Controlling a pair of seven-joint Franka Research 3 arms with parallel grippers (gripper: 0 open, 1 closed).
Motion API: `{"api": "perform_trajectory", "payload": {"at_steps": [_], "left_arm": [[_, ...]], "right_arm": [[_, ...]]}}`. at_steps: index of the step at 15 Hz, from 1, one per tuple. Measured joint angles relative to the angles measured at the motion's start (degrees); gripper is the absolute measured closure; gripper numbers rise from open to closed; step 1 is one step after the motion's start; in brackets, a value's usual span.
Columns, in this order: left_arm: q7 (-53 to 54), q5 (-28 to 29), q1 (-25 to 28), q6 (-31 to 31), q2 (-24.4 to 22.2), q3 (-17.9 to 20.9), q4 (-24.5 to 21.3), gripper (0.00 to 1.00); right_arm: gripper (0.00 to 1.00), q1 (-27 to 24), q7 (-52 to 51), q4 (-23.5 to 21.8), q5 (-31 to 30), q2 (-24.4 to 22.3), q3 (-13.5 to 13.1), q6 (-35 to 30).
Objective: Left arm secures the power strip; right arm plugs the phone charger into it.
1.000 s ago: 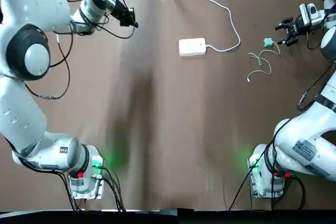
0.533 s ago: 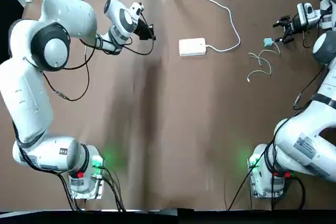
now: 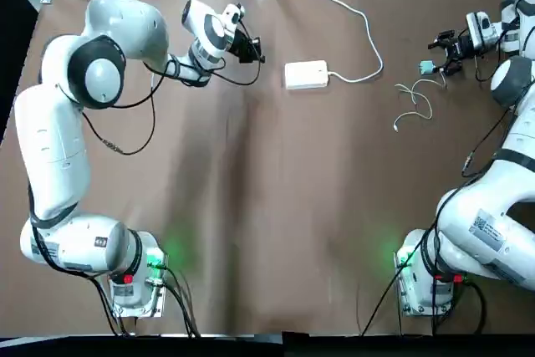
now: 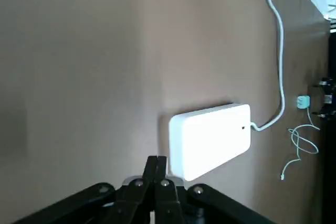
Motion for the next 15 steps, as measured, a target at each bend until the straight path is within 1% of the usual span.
{"api": "perform_trajectory", "payload": {"at_steps": [3, 4, 8, 15], "left_arm": [[0.37, 0.0, -1.95, 0.0, 2.22, -0.08, 3.17, 0.99], [0.32, 0.0, -3.35, 0.0, 4.05, -0.11, 5.62, 0.99], [-0.65, -0.01, -6.92, 0.03, 8.25, -0.11, 10.78, 0.99], [-1.32, -0.01, -9.02, -0.02, 11.86, -0.11, 13.44, 0.99]], "right_arm": [[0.0, -0.72, -0.32, 0.0, -0.04, 1.07, 0.0, -0.17], [0.0, -1.08, -0.41, 0.02, -0.04, 1.46, 0.0, -0.26], [0.0, -1.14, -0.91, 0.05, -0.06, 2.39, 0.0, -0.27], [0.0, -1.15, -3.24, 0.08, -0.07, 3.97, 0.01, -0.37]]}}
